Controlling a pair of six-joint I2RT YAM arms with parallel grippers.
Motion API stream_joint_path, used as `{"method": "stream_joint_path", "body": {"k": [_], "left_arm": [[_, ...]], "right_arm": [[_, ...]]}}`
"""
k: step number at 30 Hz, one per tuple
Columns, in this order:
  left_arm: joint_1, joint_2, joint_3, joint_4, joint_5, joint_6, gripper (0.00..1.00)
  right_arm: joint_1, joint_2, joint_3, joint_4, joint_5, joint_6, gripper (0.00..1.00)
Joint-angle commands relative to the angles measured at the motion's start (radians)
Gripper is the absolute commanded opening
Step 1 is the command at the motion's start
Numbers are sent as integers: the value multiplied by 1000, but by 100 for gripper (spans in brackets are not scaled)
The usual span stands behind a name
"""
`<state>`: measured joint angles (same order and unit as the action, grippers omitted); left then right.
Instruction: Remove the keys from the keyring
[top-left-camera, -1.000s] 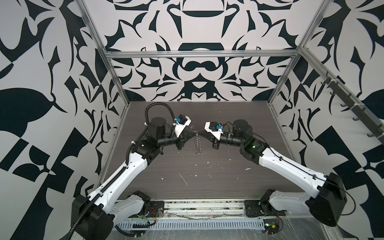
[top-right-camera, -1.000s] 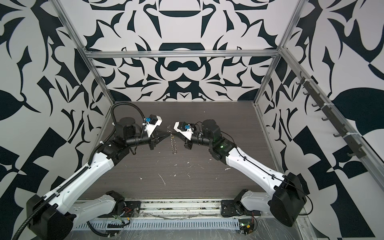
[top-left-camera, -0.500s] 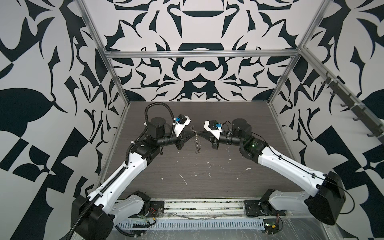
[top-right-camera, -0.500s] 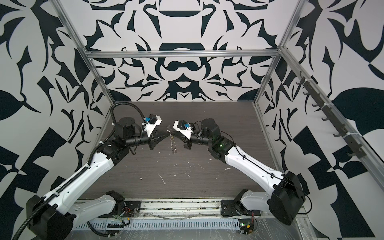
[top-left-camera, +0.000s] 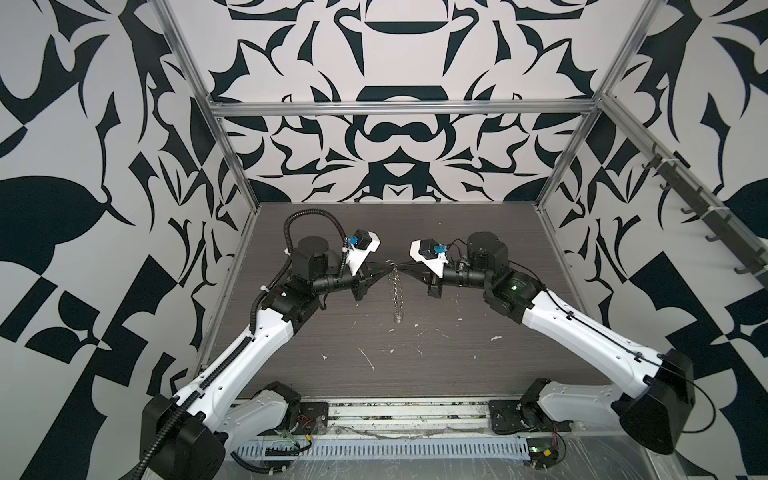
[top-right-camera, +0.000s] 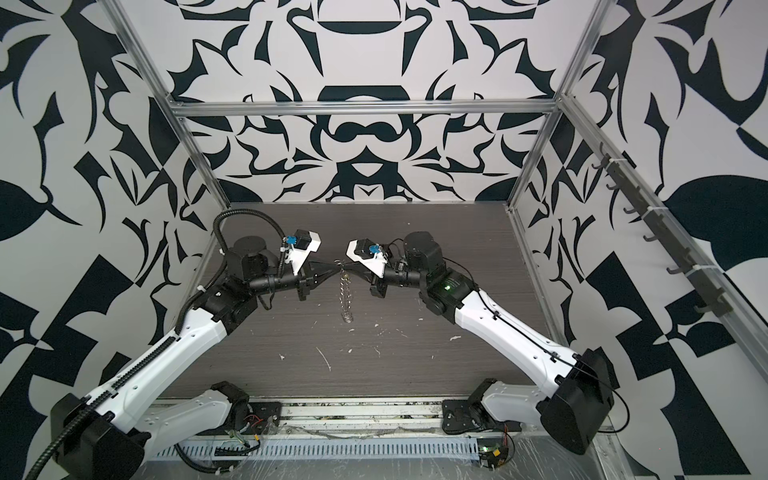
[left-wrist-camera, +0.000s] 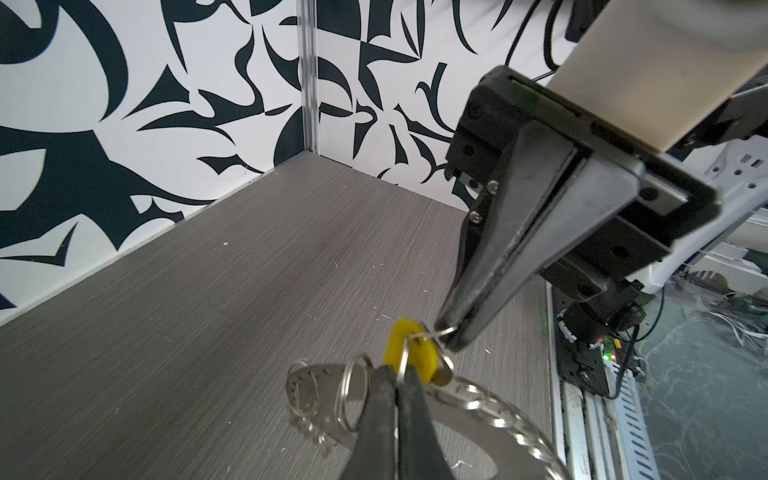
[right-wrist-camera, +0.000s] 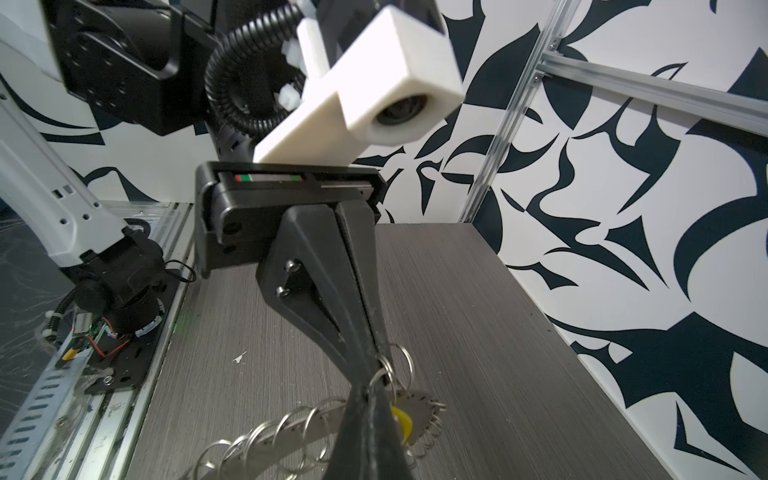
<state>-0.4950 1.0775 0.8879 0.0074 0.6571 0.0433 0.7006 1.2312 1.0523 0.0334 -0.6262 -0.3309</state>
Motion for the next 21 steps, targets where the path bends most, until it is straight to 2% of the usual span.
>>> {"method": "stream_joint_path", "body": {"k": [1,7,15,21], "left_arm": [[11,0,19,141,2,-19,0],[9,10,24,158,62,-3,0],[-3,-1,16,177,80,27,0],[-5,7,20,178,78,34,0]], "right_arm": [[36,-14,47,-164,-191,-55,0],[35,-9,67,-193,-221,-54,0],[-31,0,62,-146,-276,10,0],[-33,26,69,-132,-296,34,0]]}}
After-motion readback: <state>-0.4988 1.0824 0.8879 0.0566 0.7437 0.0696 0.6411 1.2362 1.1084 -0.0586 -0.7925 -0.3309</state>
